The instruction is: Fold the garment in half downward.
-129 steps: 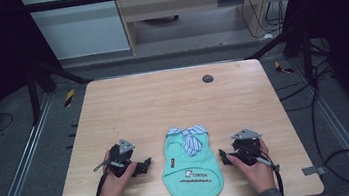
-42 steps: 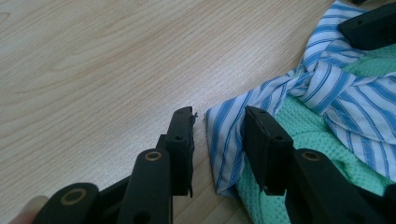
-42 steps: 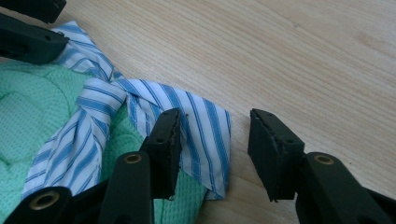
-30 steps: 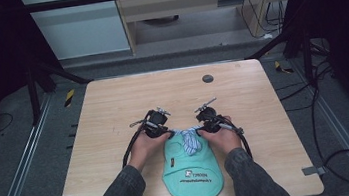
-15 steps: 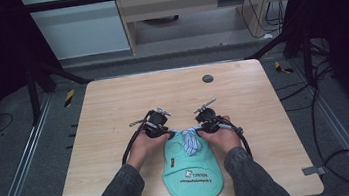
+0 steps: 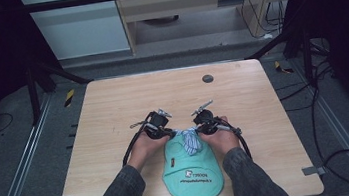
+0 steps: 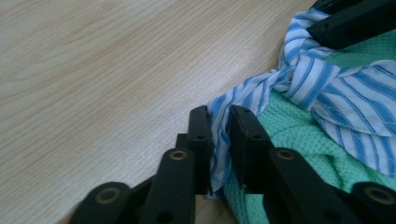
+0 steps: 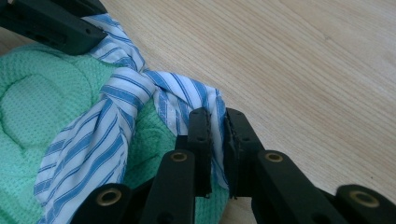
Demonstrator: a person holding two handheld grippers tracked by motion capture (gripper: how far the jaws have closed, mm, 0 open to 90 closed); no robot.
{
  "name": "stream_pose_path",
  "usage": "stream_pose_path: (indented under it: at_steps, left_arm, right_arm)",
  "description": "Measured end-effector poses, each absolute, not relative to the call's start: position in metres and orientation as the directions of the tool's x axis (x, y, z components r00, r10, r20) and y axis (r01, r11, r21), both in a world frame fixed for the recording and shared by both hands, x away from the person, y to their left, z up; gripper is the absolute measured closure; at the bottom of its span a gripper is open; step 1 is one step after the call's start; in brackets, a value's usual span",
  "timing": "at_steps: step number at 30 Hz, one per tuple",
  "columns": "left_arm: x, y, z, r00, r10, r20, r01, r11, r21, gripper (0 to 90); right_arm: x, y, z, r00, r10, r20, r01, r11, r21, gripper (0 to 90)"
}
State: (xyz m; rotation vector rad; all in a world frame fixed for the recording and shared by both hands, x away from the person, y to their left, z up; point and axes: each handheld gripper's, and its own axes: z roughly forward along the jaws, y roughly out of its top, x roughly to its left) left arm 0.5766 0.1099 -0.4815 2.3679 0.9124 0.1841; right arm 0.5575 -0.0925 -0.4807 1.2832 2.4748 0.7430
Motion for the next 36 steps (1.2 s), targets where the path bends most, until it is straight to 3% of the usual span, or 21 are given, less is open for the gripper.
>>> stream_pose_path:
  at_steps: [6, 21, 36]
  left_arm:
    - [0.575, 0.107, -0.48, 0.761, 0.647, -0.051, 0.555, -0.607, 0.569, 85.5]
    - [0.563, 0.101, -0.444, 0.787, 0.616, 0.03, 0.481, -0.644, 0.595, 86.3]
    - [0.551, 0.101, -0.419, 0.823, 0.563, 0.076, 0.407, -0.678, 0.611, 86.4]
  right_arm:
    - [0.554, -0.095, -0.48, -0.588, 0.809, -0.007, 0.661, 0.486, 0.572, 83.6]
    - [0.531, -0.111, -0.459, -0.614, 0.789, -0.007, 0.583, 0.46, 0.67, 83.8]
    - [0.52, -0.115, -0.436, -0.662, 0.747, -0.067, 0.519, 0.521, 0.678, 83.9]
